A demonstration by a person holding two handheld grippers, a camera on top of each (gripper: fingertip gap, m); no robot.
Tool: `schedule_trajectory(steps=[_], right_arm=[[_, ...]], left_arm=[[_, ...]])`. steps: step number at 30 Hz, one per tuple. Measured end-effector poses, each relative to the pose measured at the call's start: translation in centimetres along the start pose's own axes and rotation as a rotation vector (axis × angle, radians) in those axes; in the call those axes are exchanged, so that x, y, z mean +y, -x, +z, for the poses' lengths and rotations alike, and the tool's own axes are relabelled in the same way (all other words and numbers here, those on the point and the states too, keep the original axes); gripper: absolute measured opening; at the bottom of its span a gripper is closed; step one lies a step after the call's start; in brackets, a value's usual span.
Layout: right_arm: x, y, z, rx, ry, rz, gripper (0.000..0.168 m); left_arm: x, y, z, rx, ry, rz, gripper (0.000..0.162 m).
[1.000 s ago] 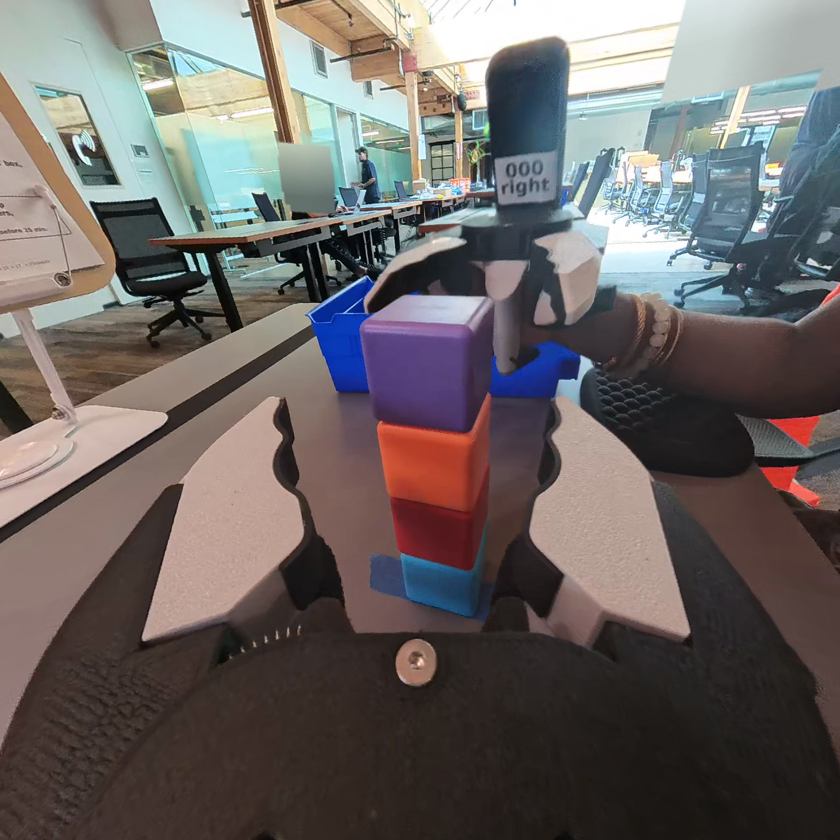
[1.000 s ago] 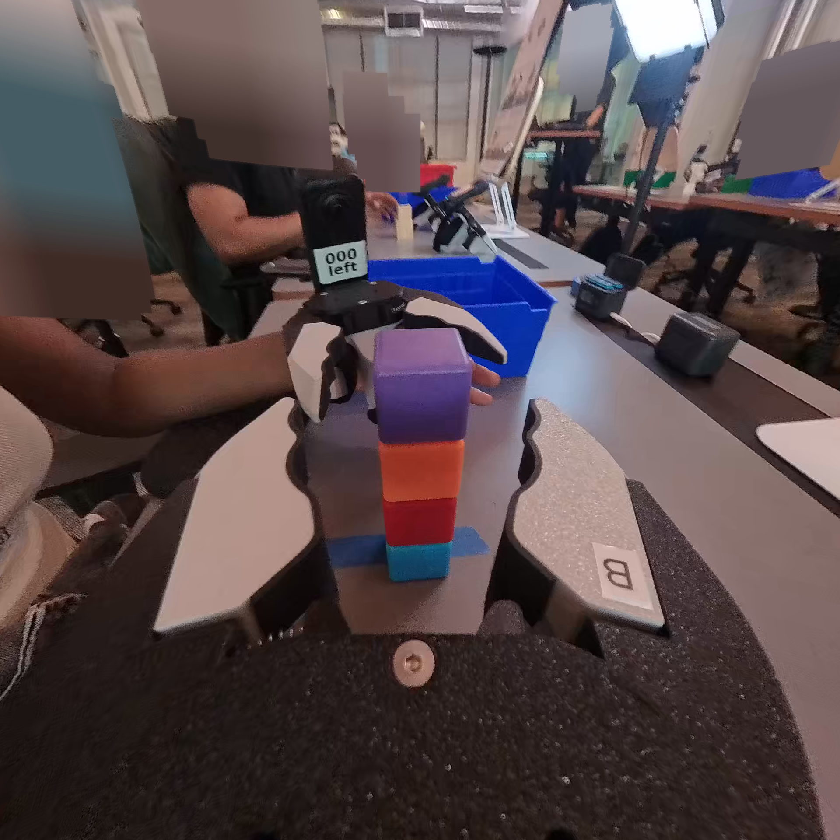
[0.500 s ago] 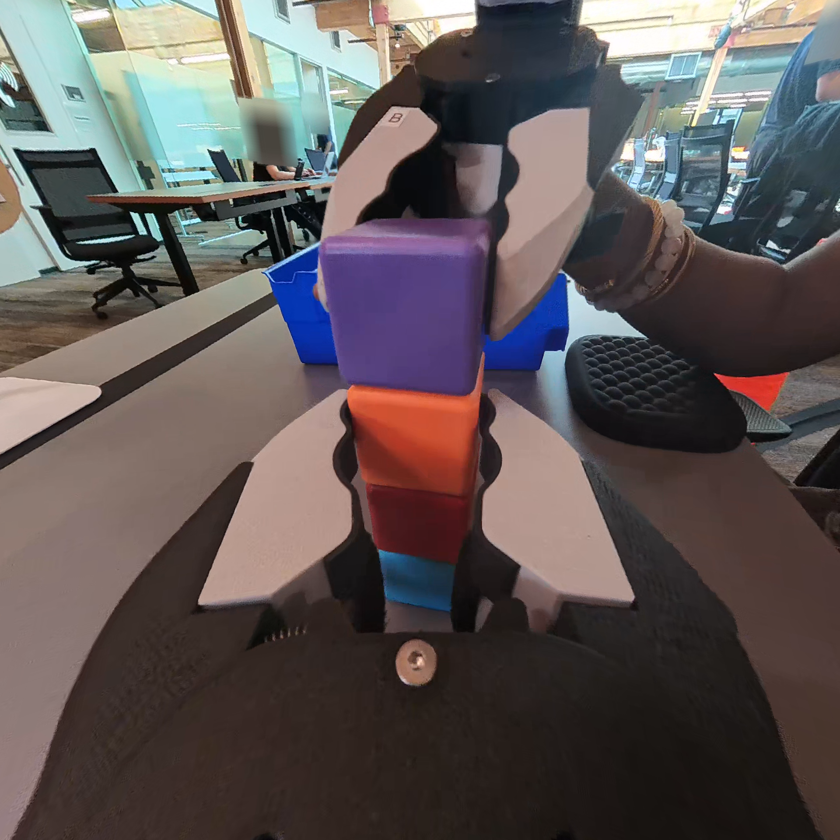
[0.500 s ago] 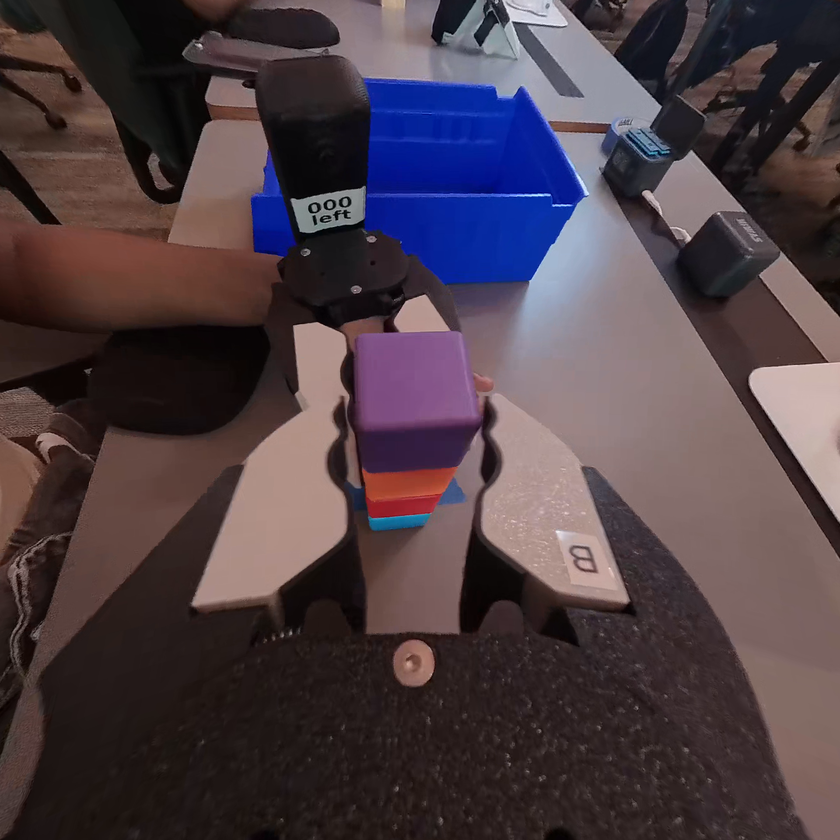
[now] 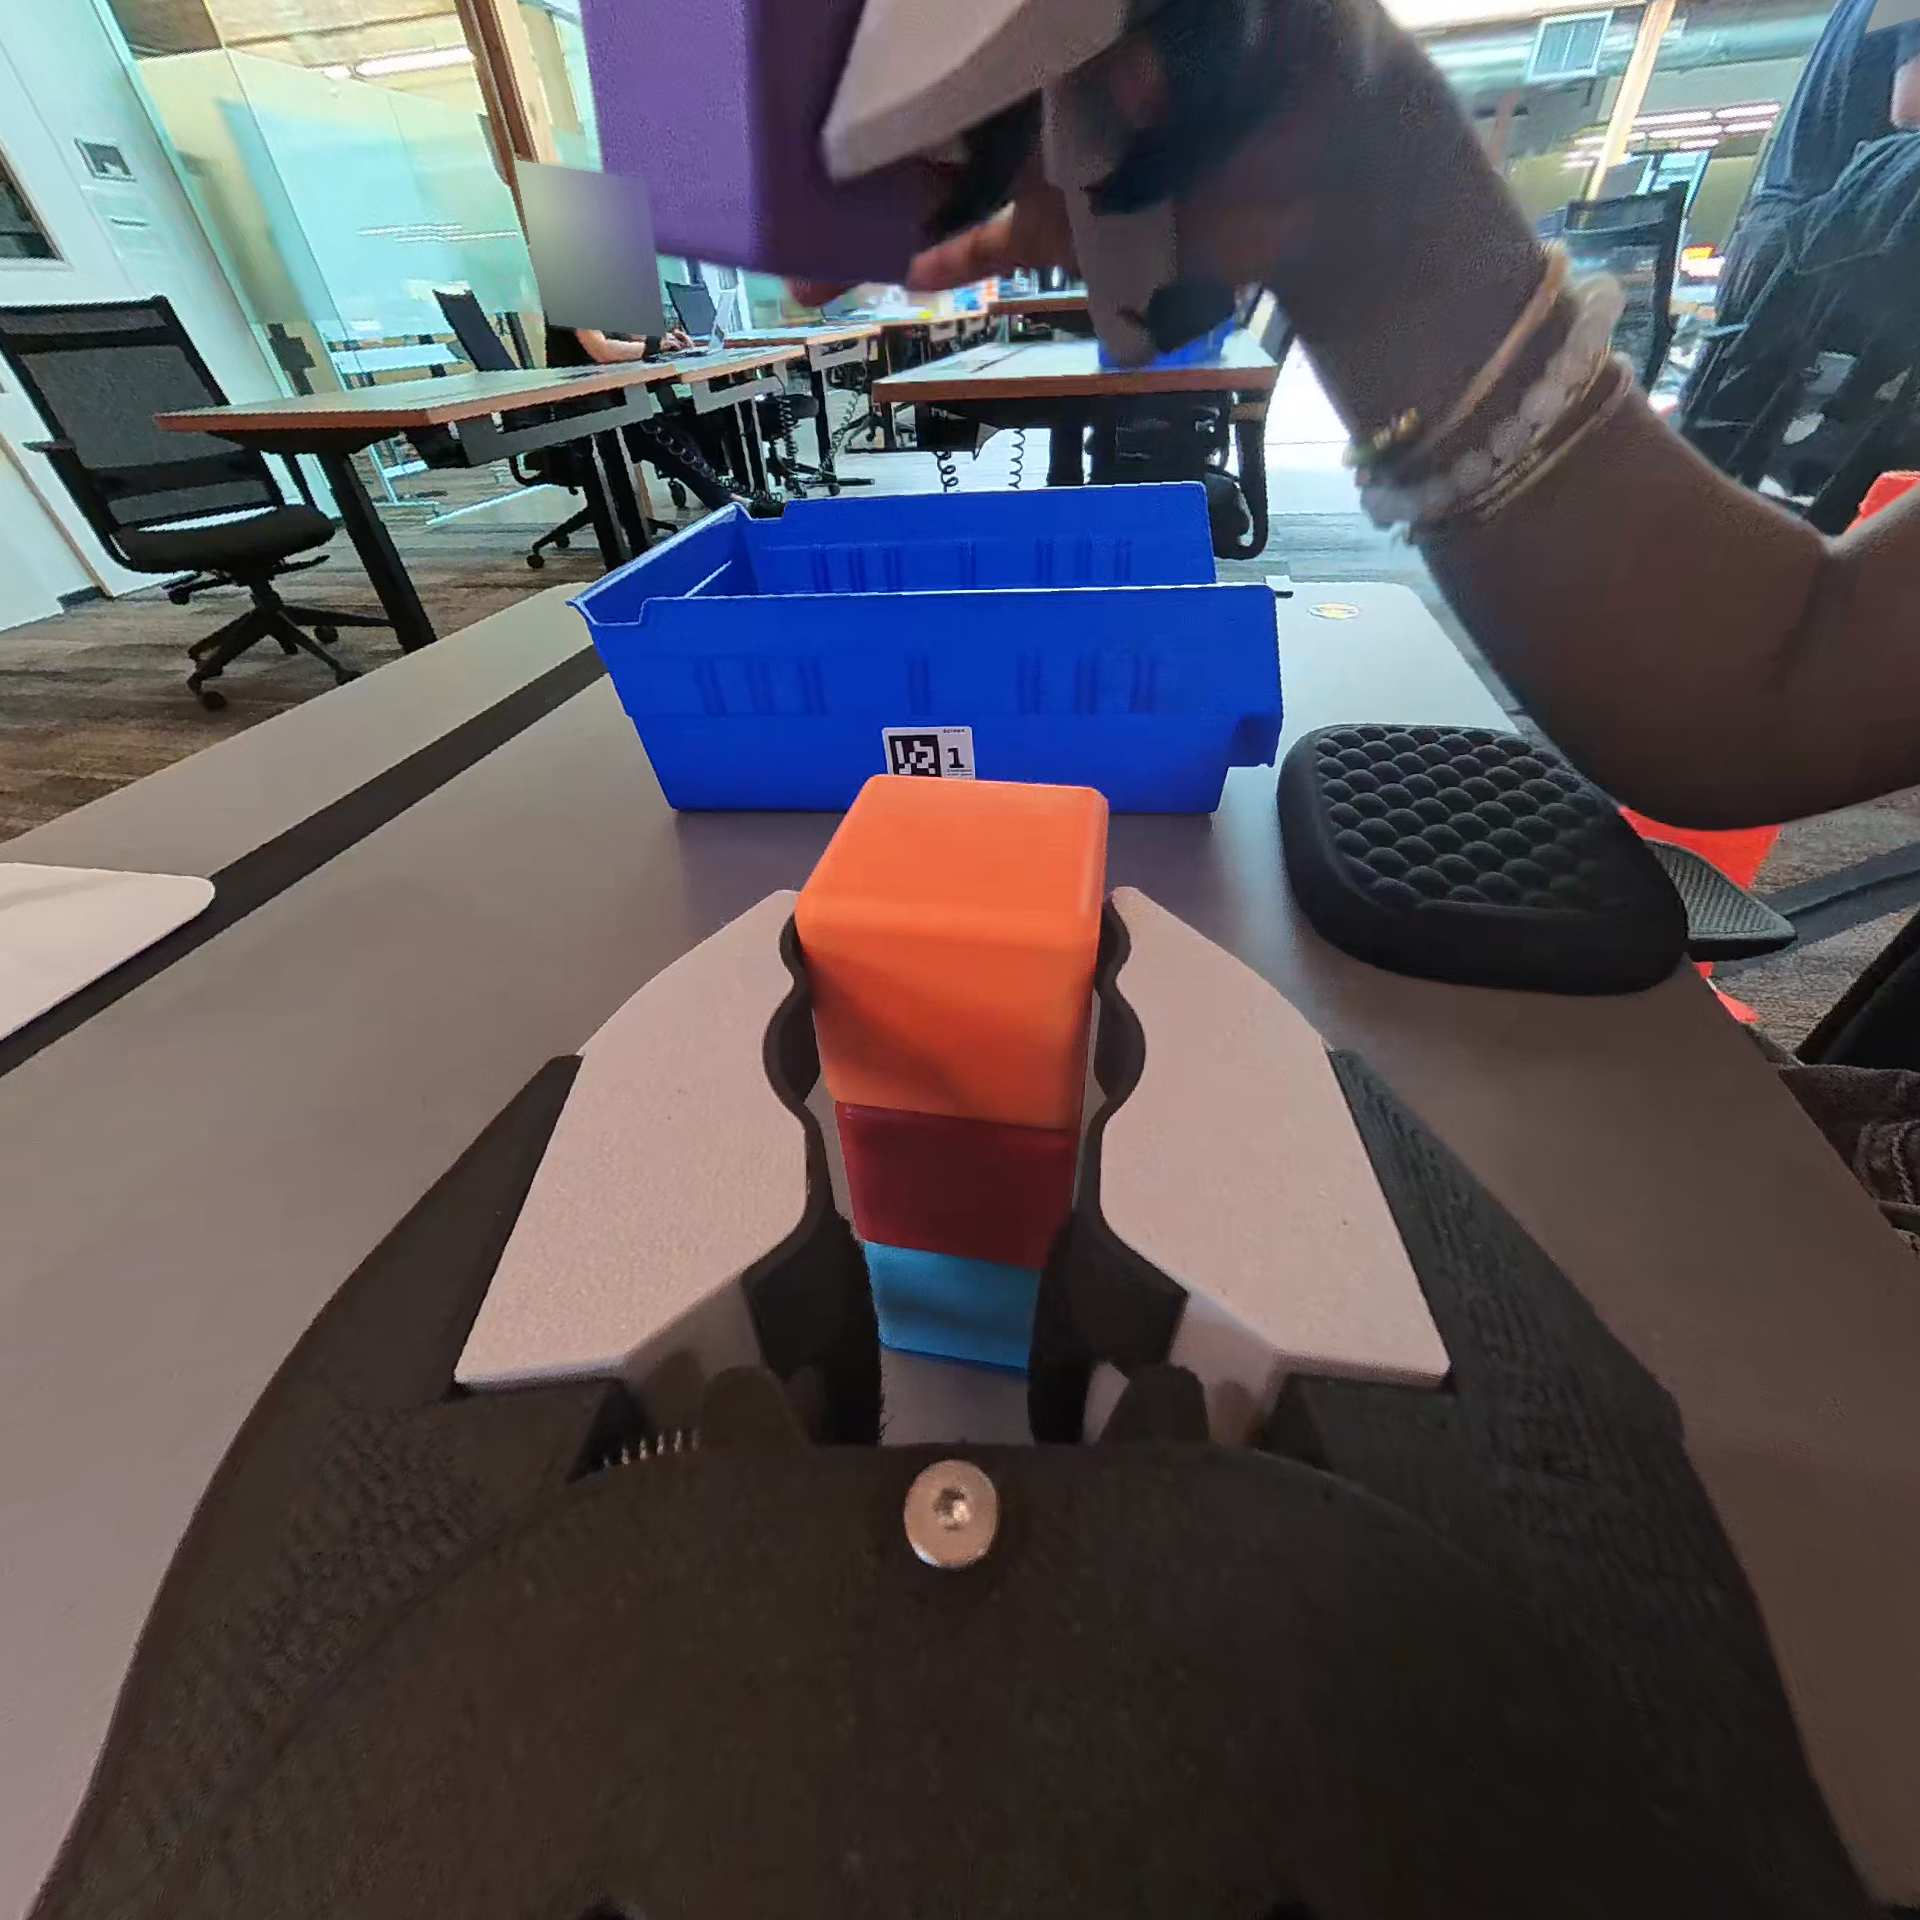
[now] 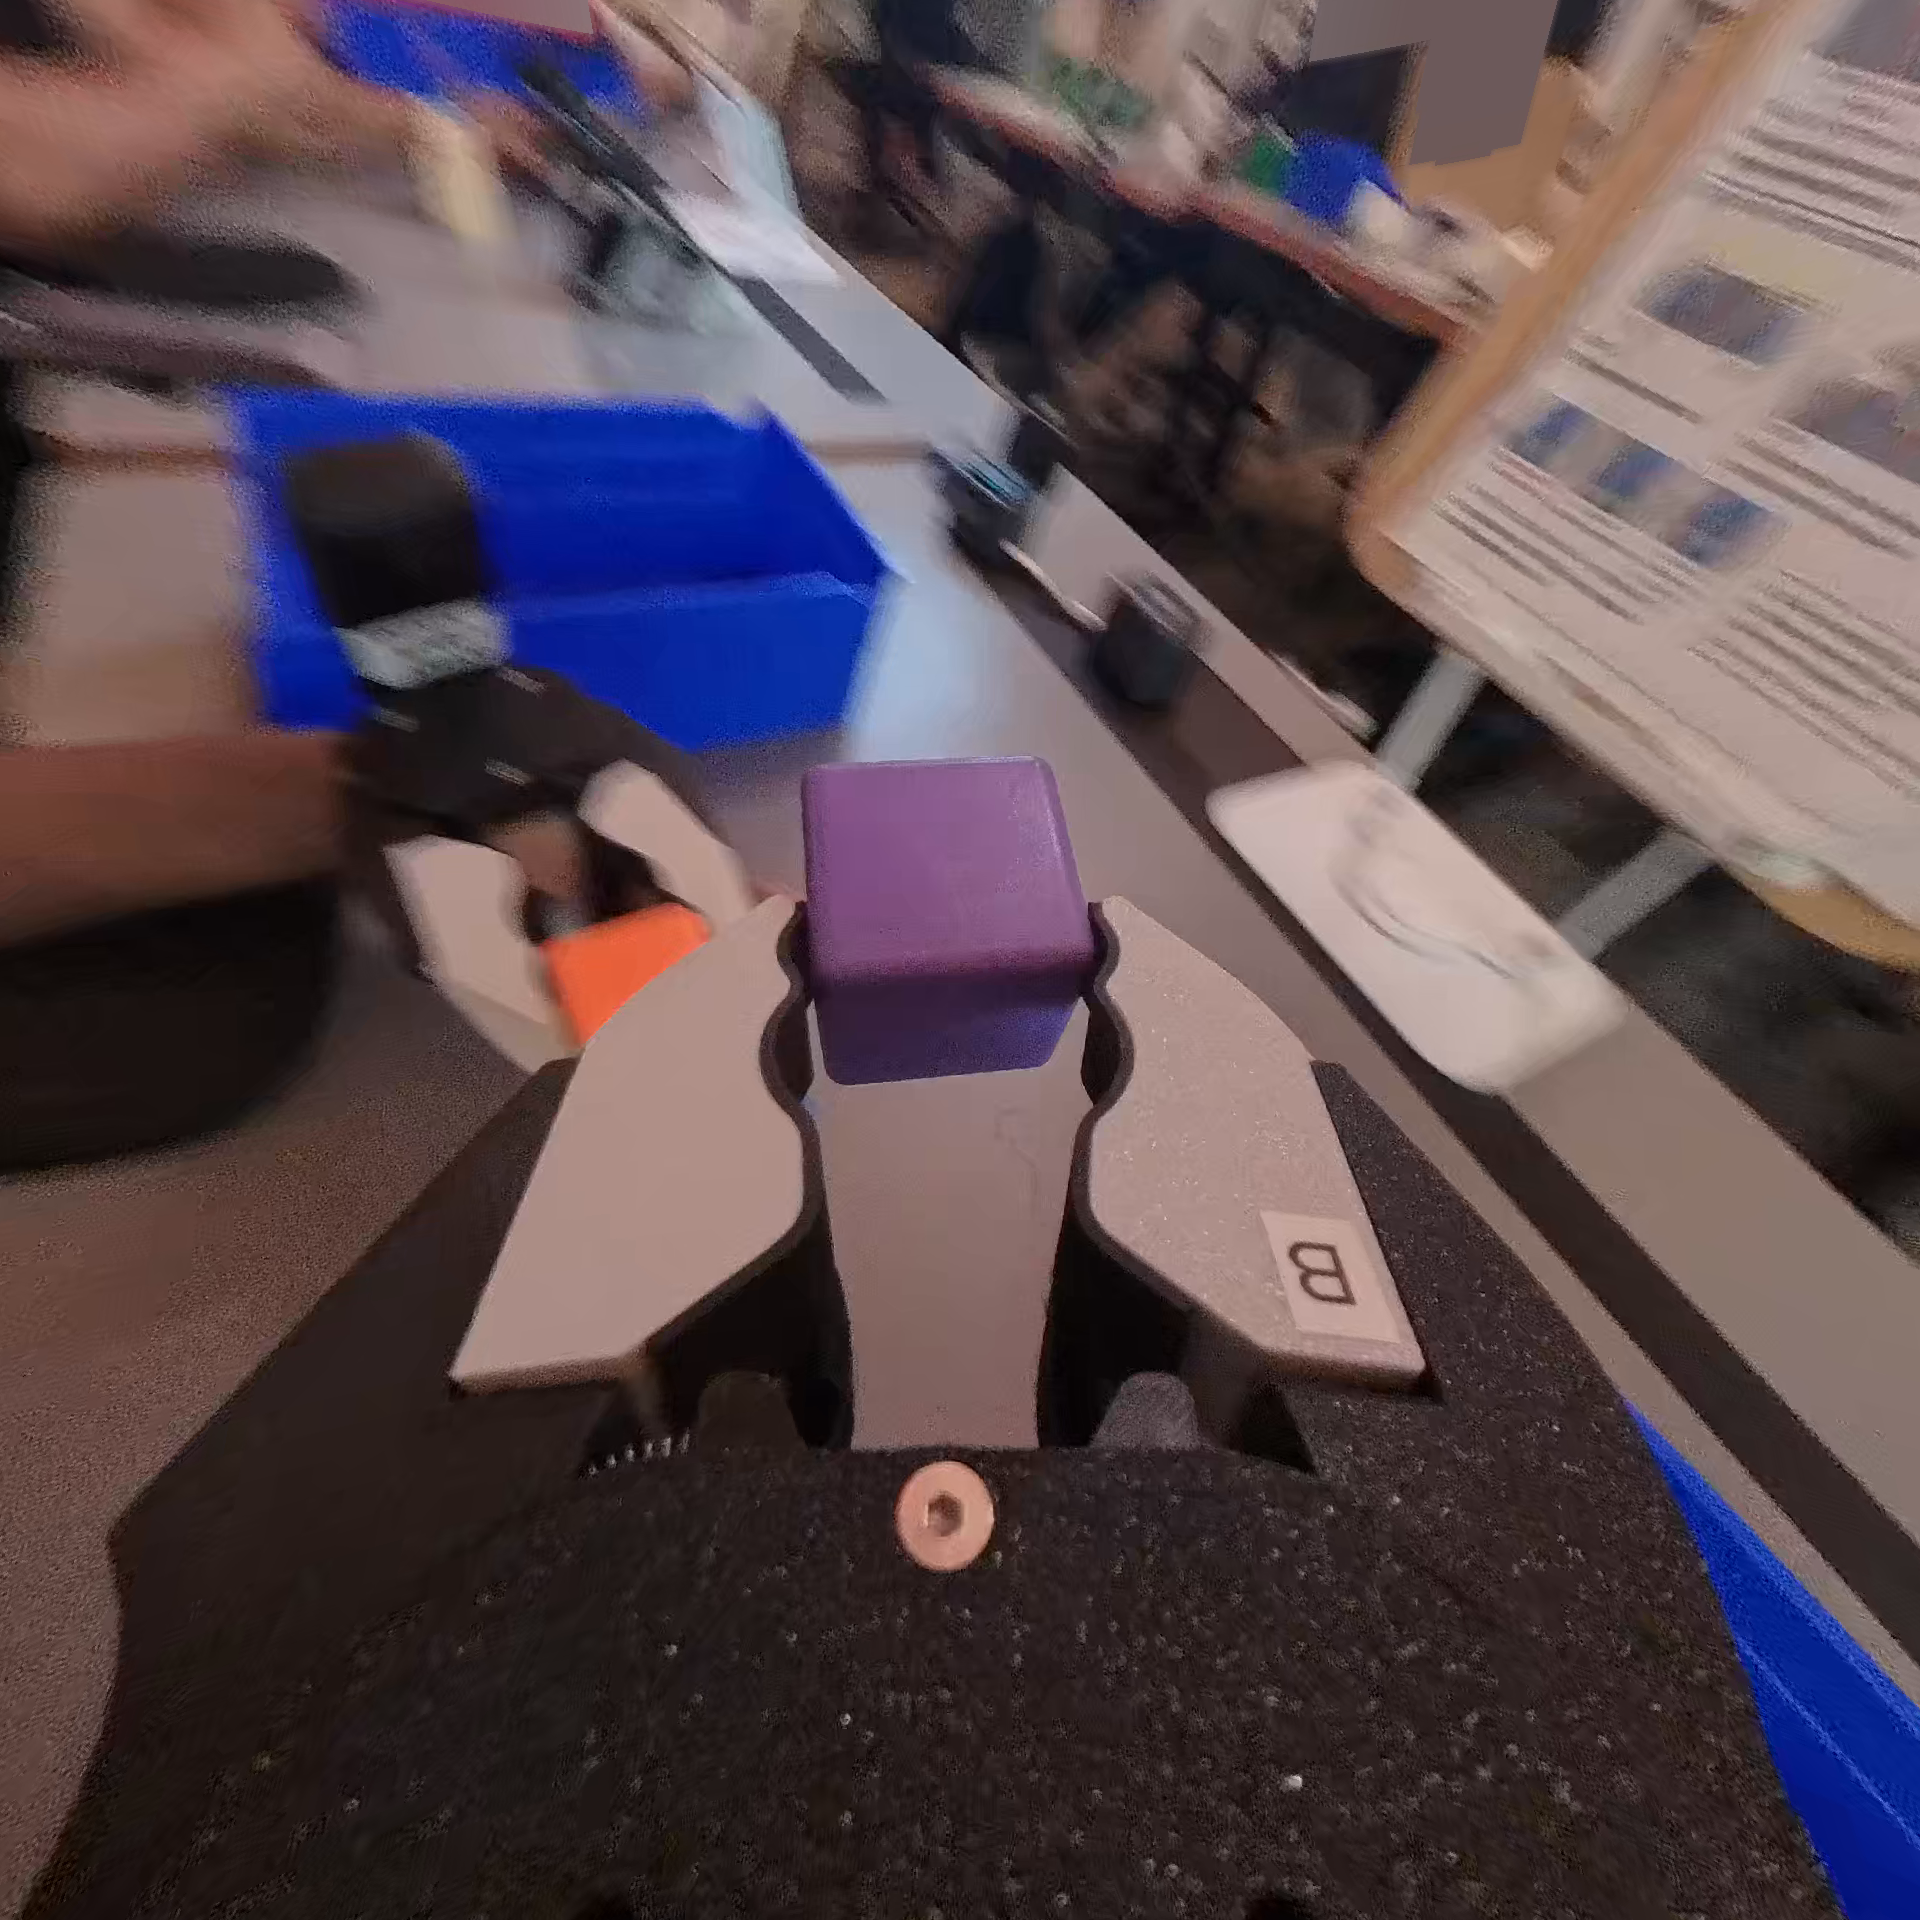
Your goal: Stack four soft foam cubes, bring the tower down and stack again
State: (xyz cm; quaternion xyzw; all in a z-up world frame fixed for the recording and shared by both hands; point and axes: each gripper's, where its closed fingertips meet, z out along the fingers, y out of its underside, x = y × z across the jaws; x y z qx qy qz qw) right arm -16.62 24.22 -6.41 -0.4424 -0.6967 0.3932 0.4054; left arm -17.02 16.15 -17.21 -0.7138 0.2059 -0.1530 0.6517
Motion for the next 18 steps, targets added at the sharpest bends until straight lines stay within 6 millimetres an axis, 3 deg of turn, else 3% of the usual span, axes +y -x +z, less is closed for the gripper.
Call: schedule_trajectory(steps=[3,6,9,13,16,18], right_arm=[[5.2,-7.7,-4.1,0.351,0.375,0.011,0.049],[11.5,-11.9,-7.2,0.468,0.706,0.094,0.050],[17.0,-13.5,-7.4,0.428,0.901,0.199,0.050],[23.1,-14.5,-5.7,0.314,1.081,0.337,0.050],[26.2,-14.9,-4.6,0.257,1.166,0.402,0.050],[26.9,-15.1,-3.9,0.237,1.163,0.439,0.051]], left_arm=[[0.0,0.1,0.0,-0.006,0.000,-0.010,0.051],[0.0,0.1,0.0,-0.008,-0.002,-0.005,0.051],[0.0,0.1,0.0,-0.010,-0.002,0.002,0.051],[0.1,0.3,0.0,-0.022,-0.002,0.003,0.051],[0.1,0.3,0.0,-0.021,-0.005,0.004,0.051],[0.1,0.3,0.0,-0.020,-0.007,0.003,0.051]])
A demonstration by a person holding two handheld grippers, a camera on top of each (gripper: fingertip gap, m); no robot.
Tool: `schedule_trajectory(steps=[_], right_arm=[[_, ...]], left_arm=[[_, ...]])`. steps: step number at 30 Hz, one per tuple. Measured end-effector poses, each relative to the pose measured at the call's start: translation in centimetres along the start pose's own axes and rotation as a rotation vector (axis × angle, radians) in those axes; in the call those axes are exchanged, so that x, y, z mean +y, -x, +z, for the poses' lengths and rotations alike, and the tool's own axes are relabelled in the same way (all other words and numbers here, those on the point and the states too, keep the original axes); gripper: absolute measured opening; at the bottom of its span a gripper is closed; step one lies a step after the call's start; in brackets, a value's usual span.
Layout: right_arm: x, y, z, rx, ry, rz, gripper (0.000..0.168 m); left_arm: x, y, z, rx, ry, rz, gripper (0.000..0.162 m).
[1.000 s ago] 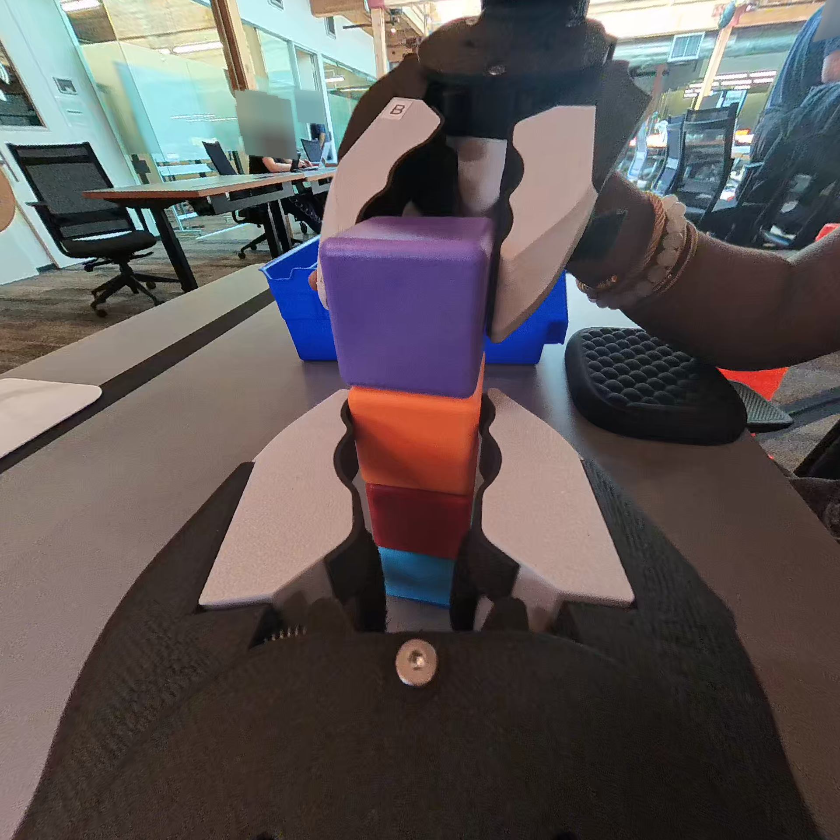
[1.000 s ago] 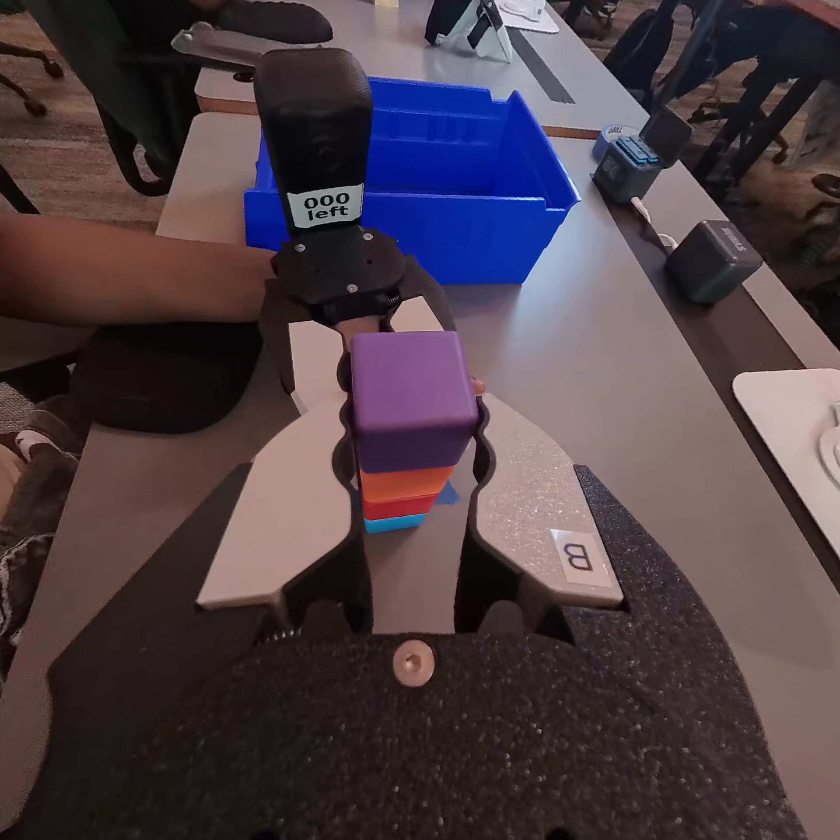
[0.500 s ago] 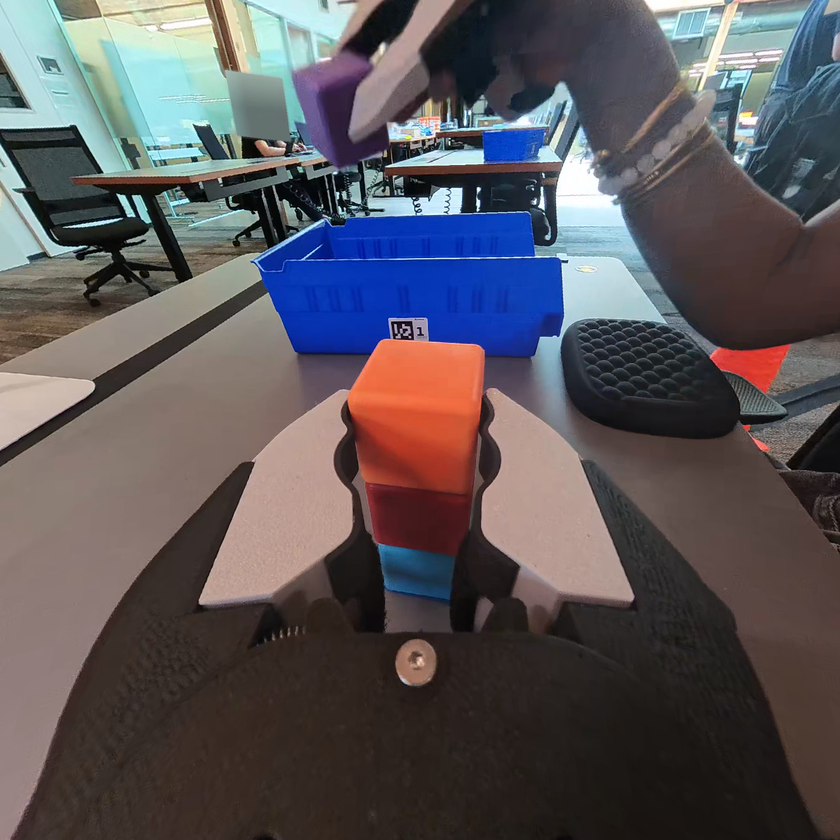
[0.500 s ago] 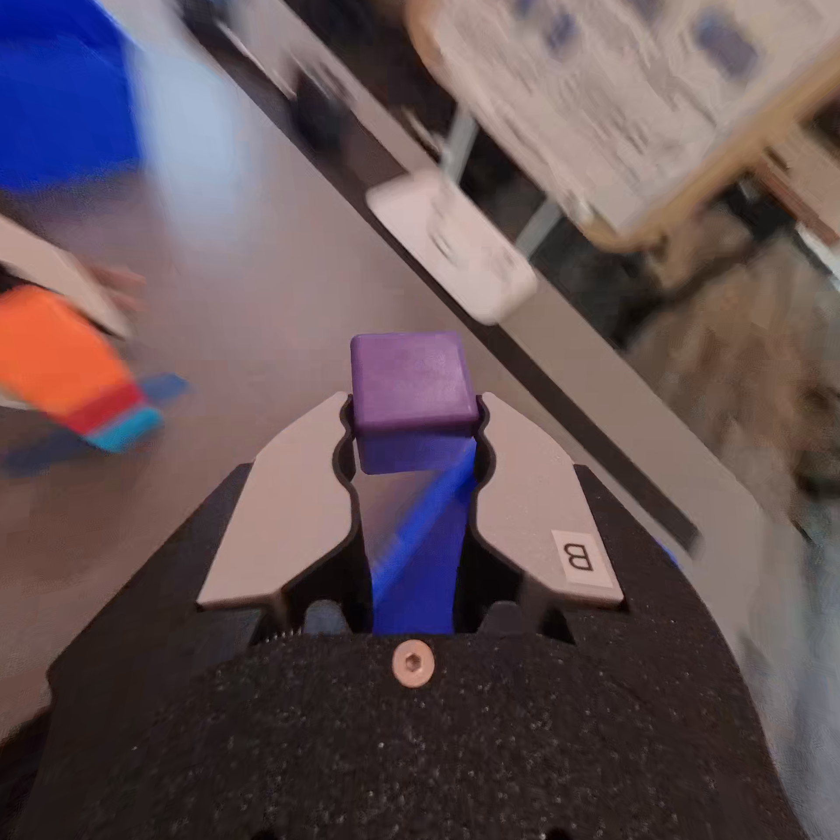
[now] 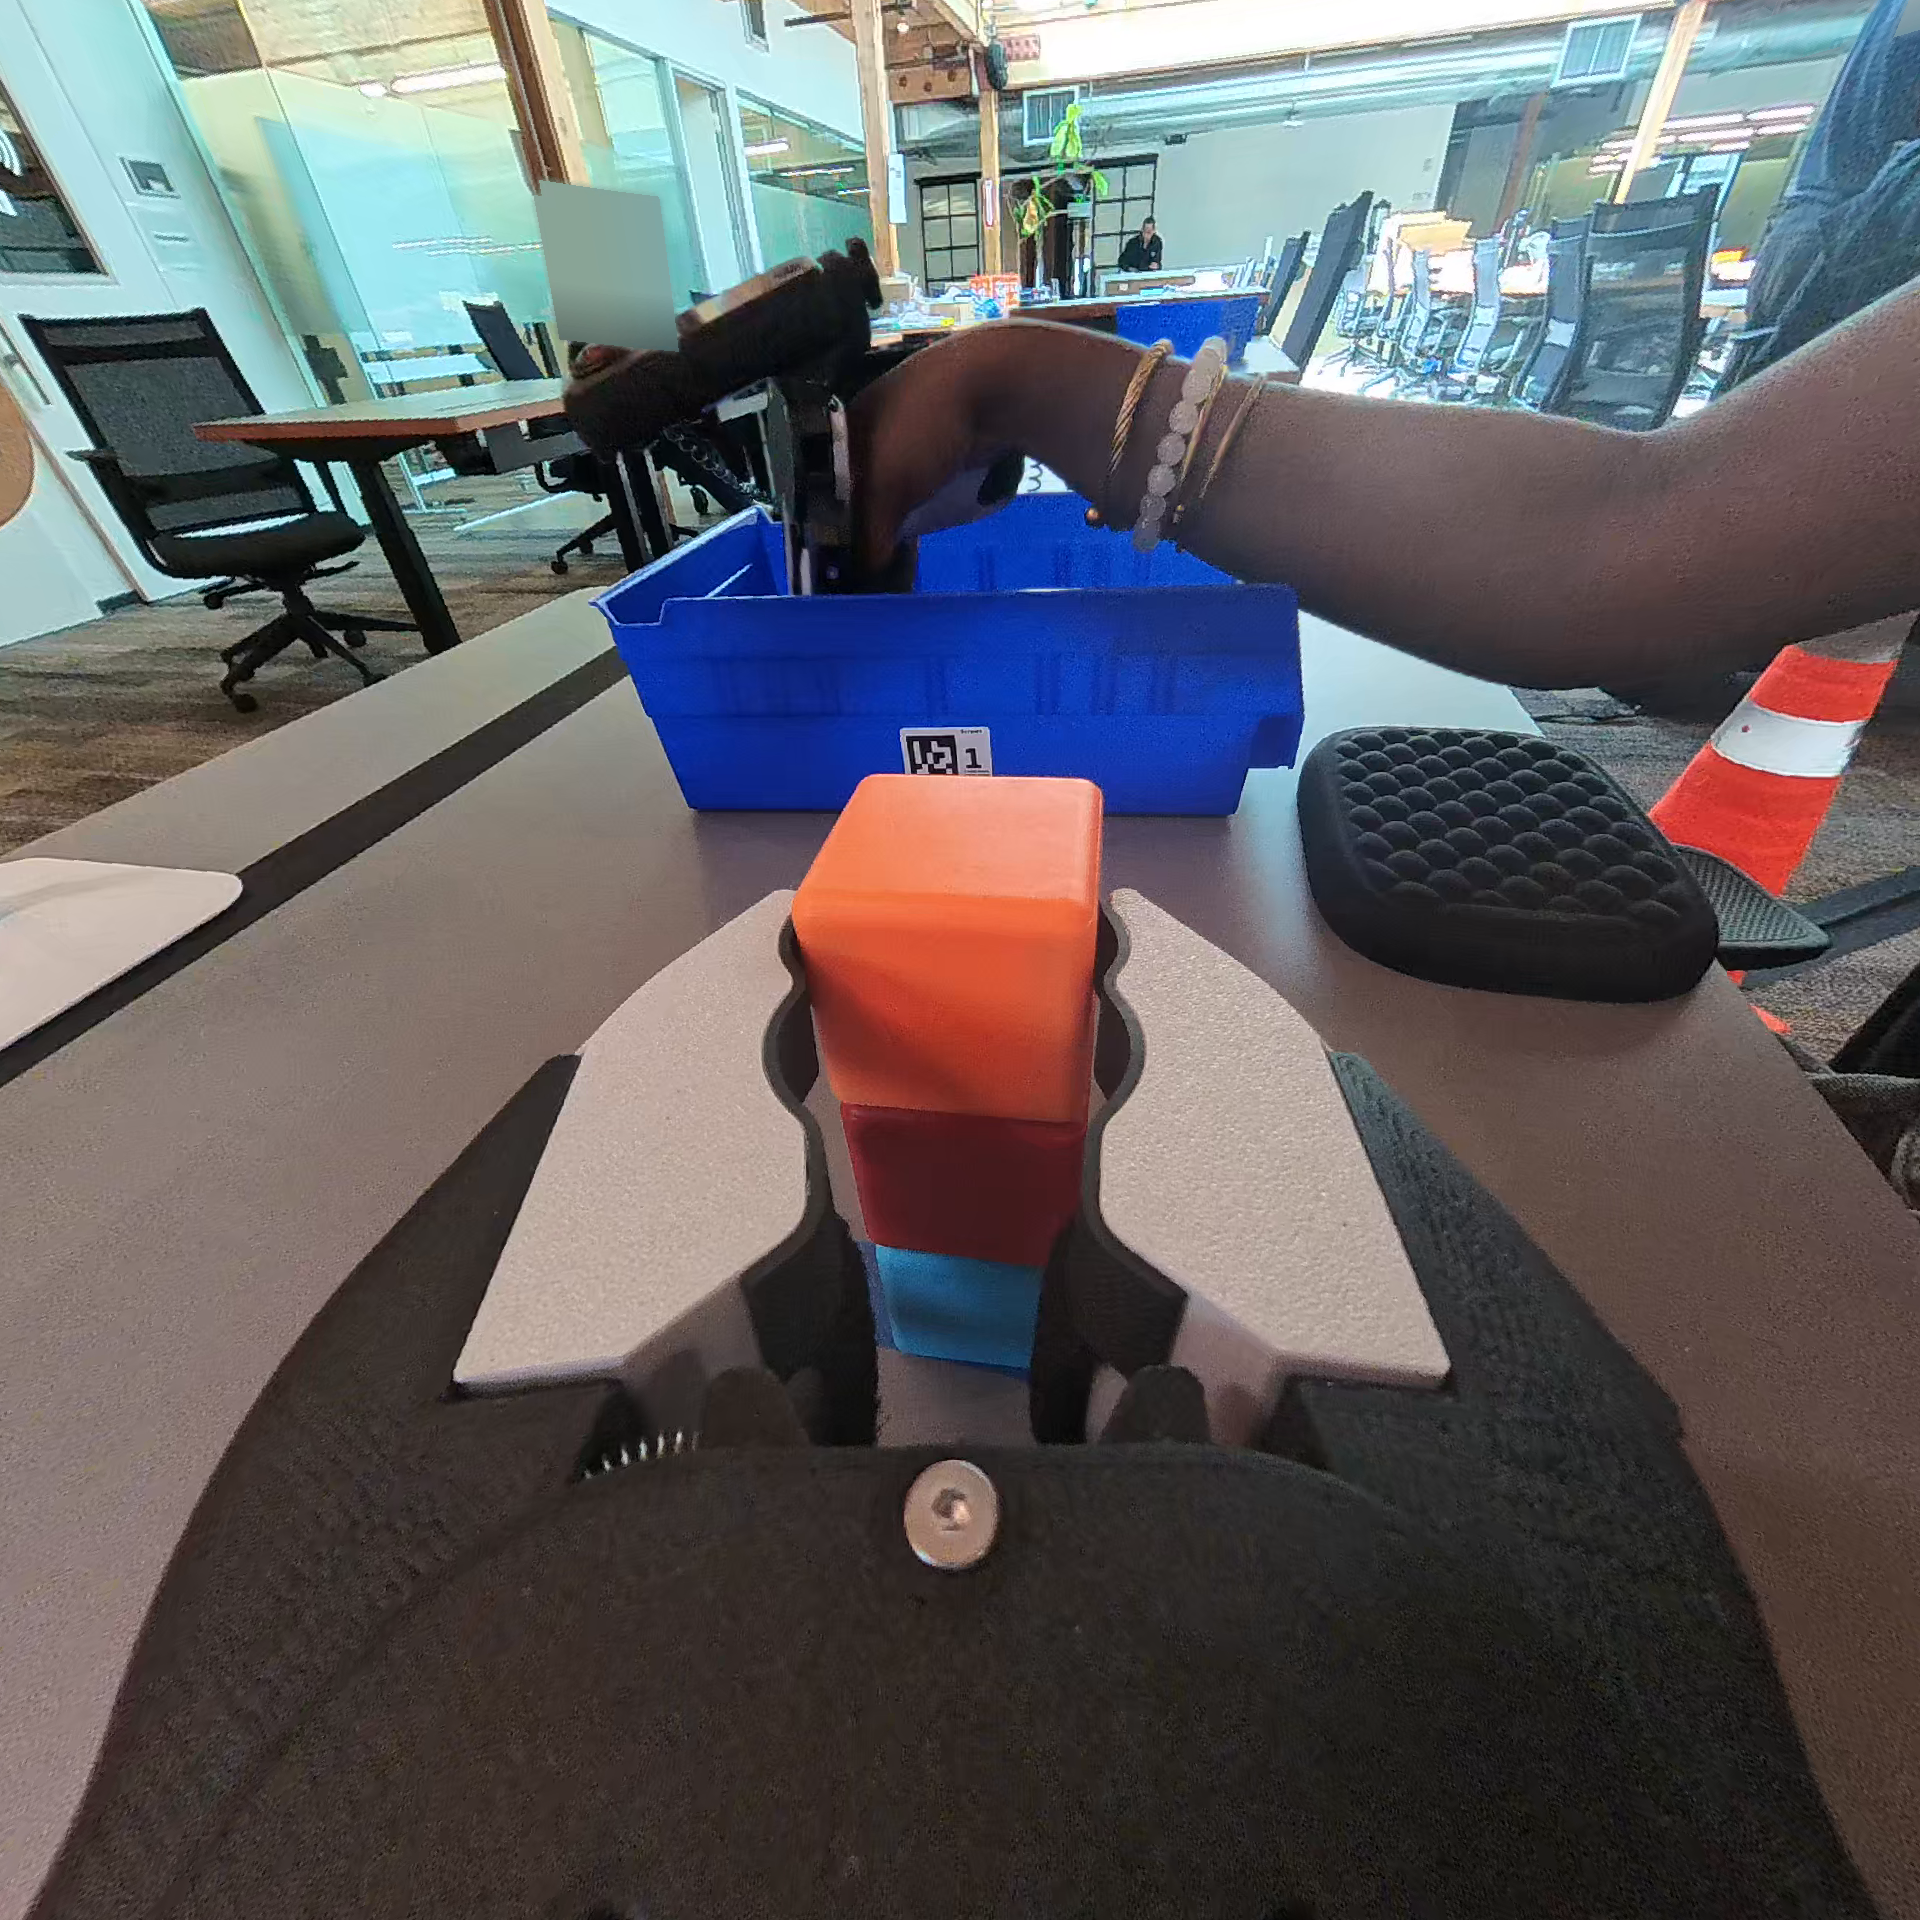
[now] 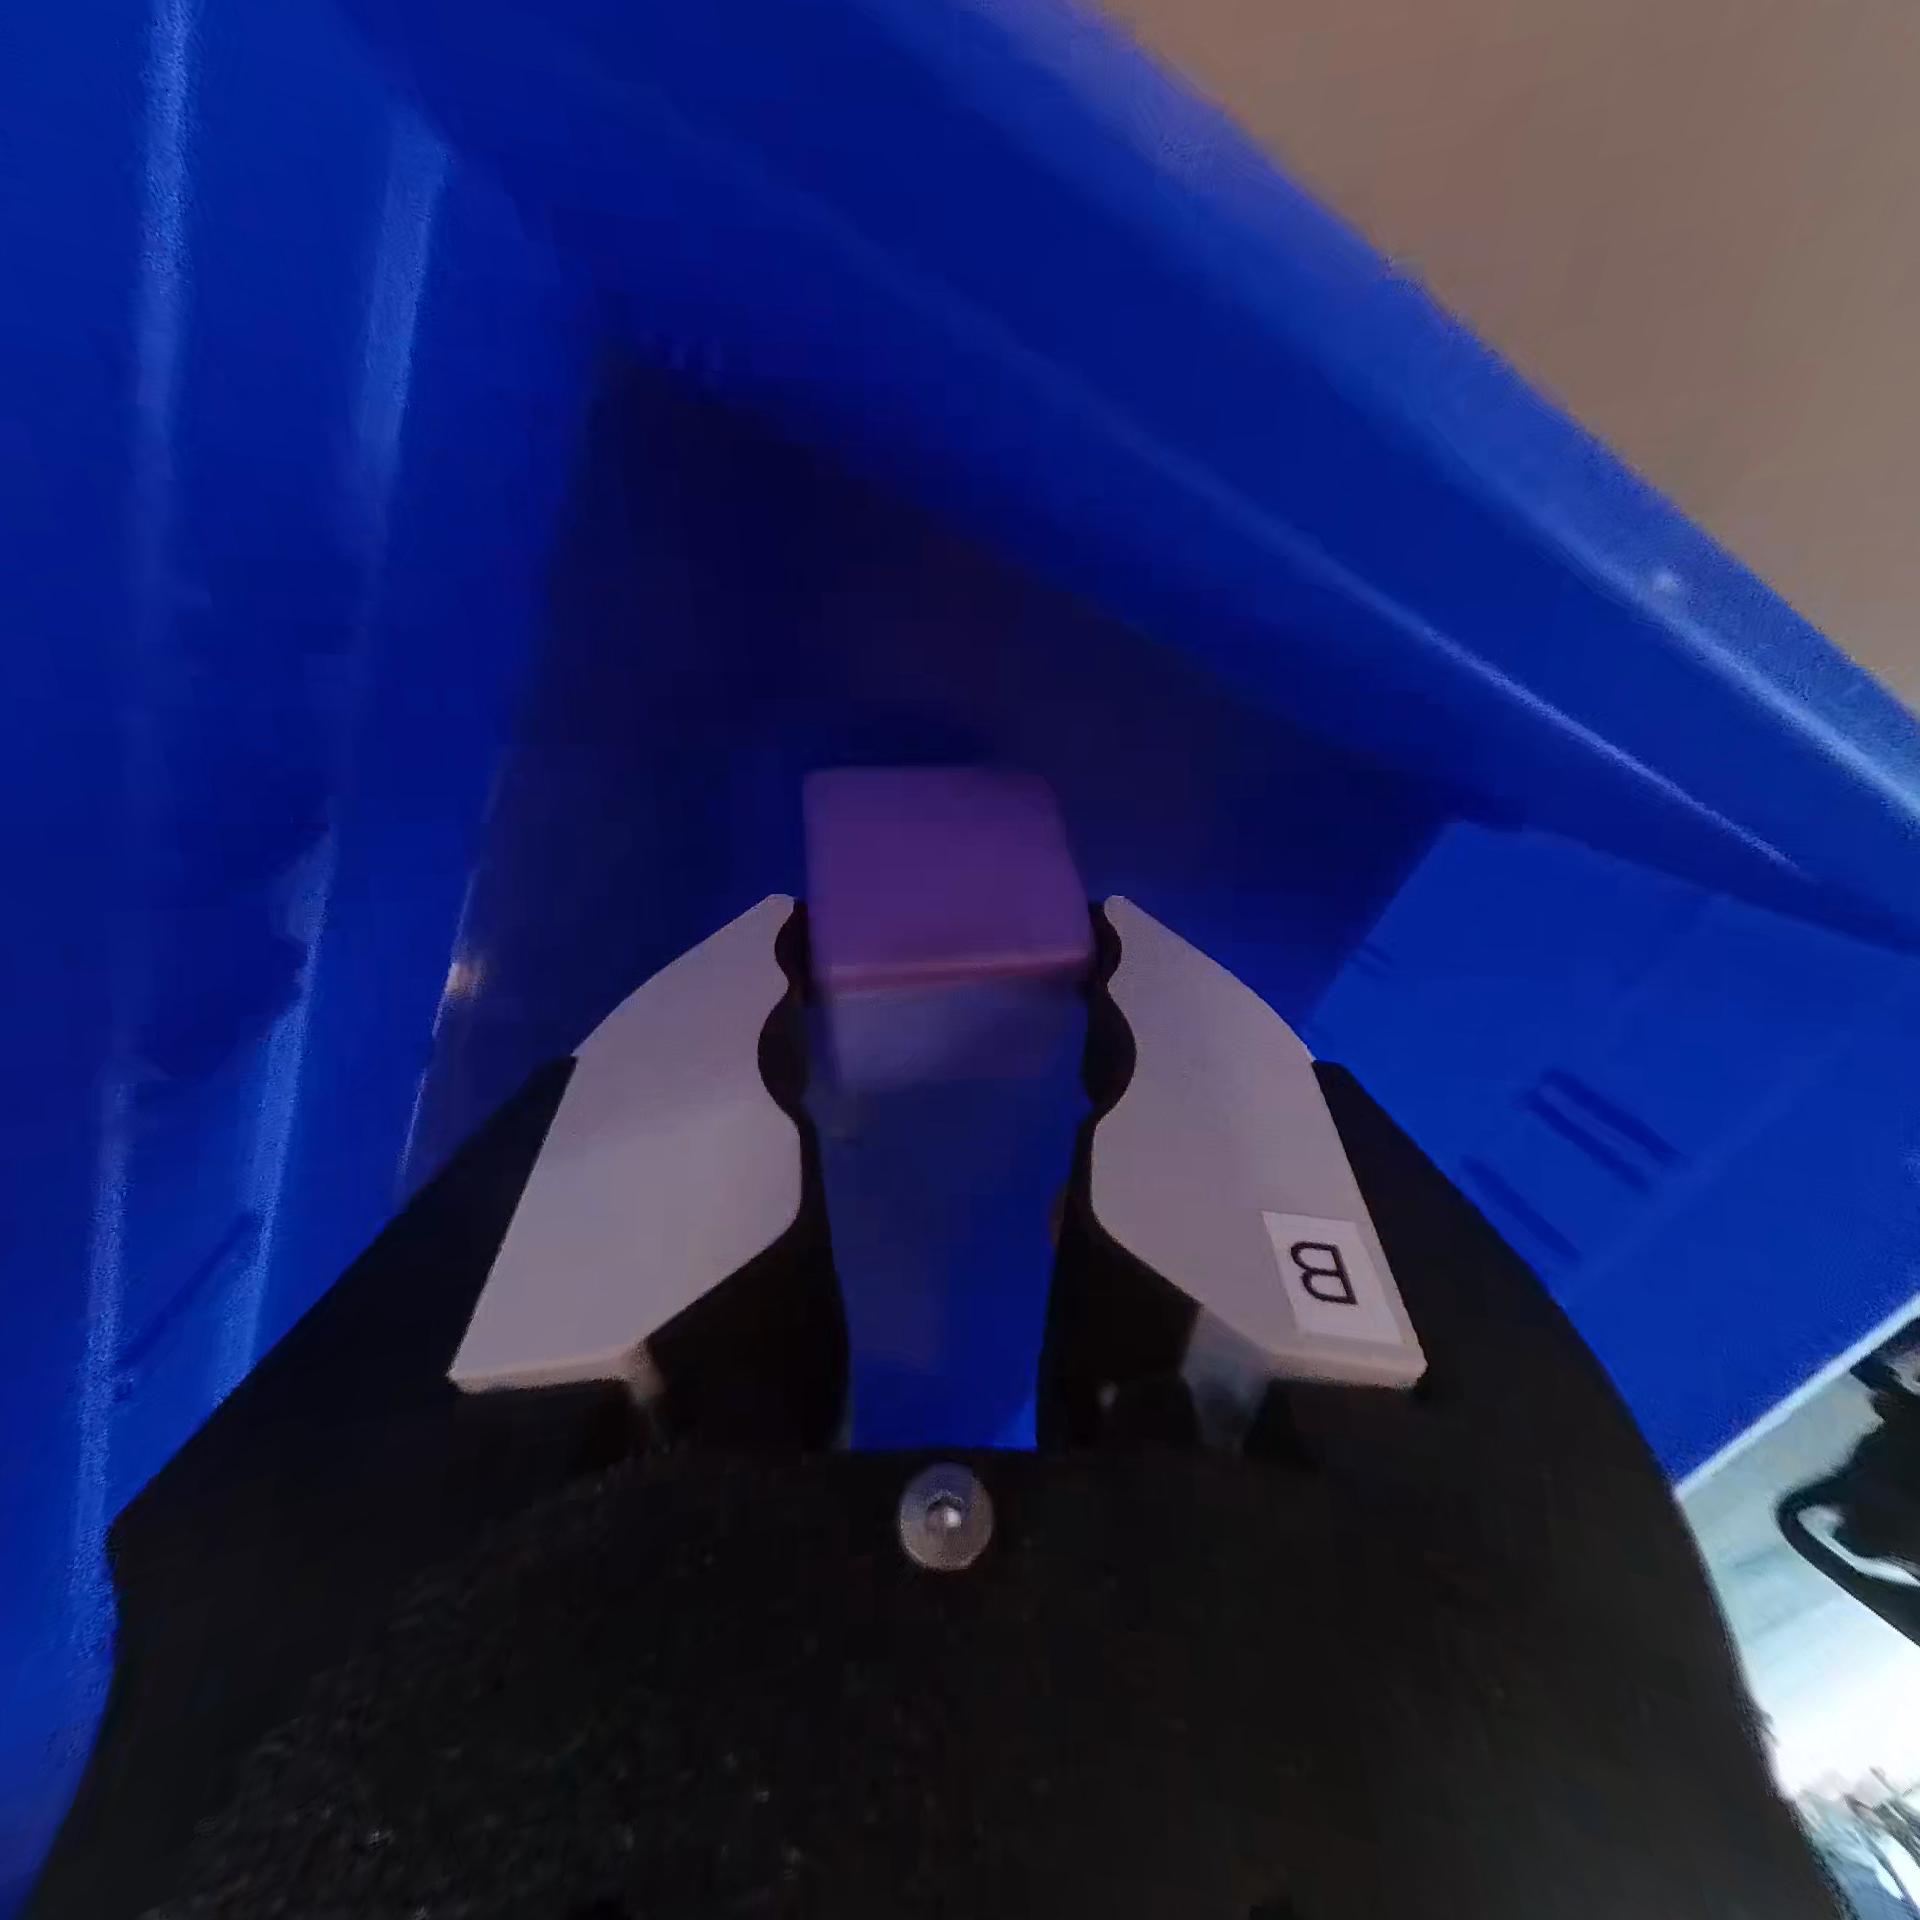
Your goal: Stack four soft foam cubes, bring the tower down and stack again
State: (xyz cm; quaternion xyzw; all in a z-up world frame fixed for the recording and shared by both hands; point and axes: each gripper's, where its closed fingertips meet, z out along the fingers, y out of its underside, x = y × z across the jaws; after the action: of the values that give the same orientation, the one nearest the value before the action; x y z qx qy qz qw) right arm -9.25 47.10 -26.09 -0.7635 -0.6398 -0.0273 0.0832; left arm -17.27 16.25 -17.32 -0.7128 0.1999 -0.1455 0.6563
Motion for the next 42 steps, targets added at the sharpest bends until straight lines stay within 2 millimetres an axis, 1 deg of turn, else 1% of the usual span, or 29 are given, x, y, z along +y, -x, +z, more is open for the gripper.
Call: schedule_trajectory(steps=[7,8,9,11,12,13,14,15,16,17,18,19,20,21,22,23,25,27,29,31,32,33,34,35,39,40,41,42], right_arm=[[-2.2,0.4,0.7,-0.044,-0.106,0.019,0.050],[-2.5,0.4,0.5,-0.047,-0.138,0.027,0.050],[-2.9,0.4,0.0,-0.051,-0.183,0.036,0.053],[-3.7,0.1,-2.1,-0.042,-0.315,0.063,0.059],[-4.2,0.0,-3.8,-0.030,-0.398,0.074,0.065],[-4.7,0.2,-5.8,-0.021,-0.492,0.070,0.071],[-5.3,1.0,-8.2,-0.021,-0.598,0.045,0.076],[-5.9,2.5,-10.8,-0.038,-0.708,-0.005,0.077],[-6.3,4.9,-13.5,-0.081,-0.814,-0.089,0.075],[-6.5,8.2,-15.9,-0.149,-0.904,-0.203,0.073],[-6.2,12.0,-17.8,-0.229,-0.960,-0.346,0.072],[-5.5,16.0,-19.0,-0.306,-0.978,-0.513,0.072],[-4.4,19.6,-19.5,-0.363,-0.963,-0.681,0.070],[-3.5,22.4,-19.4,-0.384,-0.928,-0.825,0.072],[-3.1,24.6,-18.9,-0.376,-0.888,-0.929,0.073],[-3.1,26.3,-18.4,-0.366,-0.855,-0.995,0.073],[-3.5,29.2,-17.7,-0.391,-0.810,-1.065,0.071],[-4.2,31.0,-16.8,-0.415,-0.768,-1.094,0.069],[-4.7,31.8,-15.1,-0.396,-0.696,-1.115,0.070],[-4.8,32.4,-13.7,-0.398,-0.643,-1.140,0.072],[-4.7,32.6,-13.3,-0.406,-0.631,-1.150,0.071],[-4.8,32.8,-13.0,-0.407,-0.633,-1.153,0.065],[-5.0,32.8,-13.0,-0.399,-0.650,-1.149,0.054],[-5.1,32.7,-13.0,-0.393,-0.664,-1.145,0.049],[-4.9,32.5,-13.1,-0.390,-0.688,-1.143,0.049],[-5.0,32.3,-13.5,-0.384,-0.711,-1.137,0.049],[-5.2,32.2,-14.4,-0.394,-0.762,-1.116,0.050],[-5.3,32.1,-15.9,-0.428,-0.831,-1.084,0.050]], left_arm=[[0.0,-0.1,0.0,0.006,-0.004,0.008,0.051],[0.0,-0.2,-0.1,0.010,-0.002,0.017,0.052],[0.1,-0.3,-0.1,0.016,0.002,0.029,0.058],[0.4,-0.2,-0.3,0.015,0.015,0.037,0.082],[0.8,-0.1,-0.4,0.014,0.033,0.029,0.088],[1.3,0.1,-0.5,0.016,0.057,0.021,0.089],[1.8,0.2,-0.5,0.016,0.079,0.017,0.089],[2.3,0.3,-0.4,0.017,0.101,0.014,0.089],[2.8,0.2,-0.3,0.021,0.125,0.011,0.088],[3.3,0.2,-0.1,0.024,0.149,0.009,0.088],[3.7,0.1,0.1,0.026,0.178,0.013,0.088],[4.1,0.0,0.3,0.027,0.204,0.014,0.087],[4.3,-0.1,0.4,0.029,0.223,0.009,0.087],[4.5,-0.1,0.4,0.031,0.238,0.002,0.084],[4.6,-0.1,0.5,0.028,0.243,0.000,0.076],[4.5,0.0,0.4,0.025,0.239,0.000,0.071],[4.5,-0.1,0.4,0.028,0.234,0.004,0.065],[4.6,-0.2,0.4,0.033,0.242,0.012,0.060],[4.8,-0.4,0.4,0.041,0.252,0.027,0.054],[4.8,-0.3,0.5,0.028,0.252,0.041,0.053],[4.8,-0.3,0.5,0.029,0.252,0.041,0.053],[4.8,-0.3,0.5,0.034,0.253,0.042,0.053],[4.8,-0.3,0.4,0.033,0.253,0.043,0.053],[4.8,-0.3,0.4,0.031,0.253,0.040,0.053],[4.8,-0.5,0.4,0.043,0.264,0.025,0.052],[4.9,-0.4,0.3,0.044,0.266,0.020,0.052],[4.9,-0.4,0.2,0.046,0.267,0.018,0.052],[4.9,-0.3,0.2,0.043,0.267,0.021,0.052]])
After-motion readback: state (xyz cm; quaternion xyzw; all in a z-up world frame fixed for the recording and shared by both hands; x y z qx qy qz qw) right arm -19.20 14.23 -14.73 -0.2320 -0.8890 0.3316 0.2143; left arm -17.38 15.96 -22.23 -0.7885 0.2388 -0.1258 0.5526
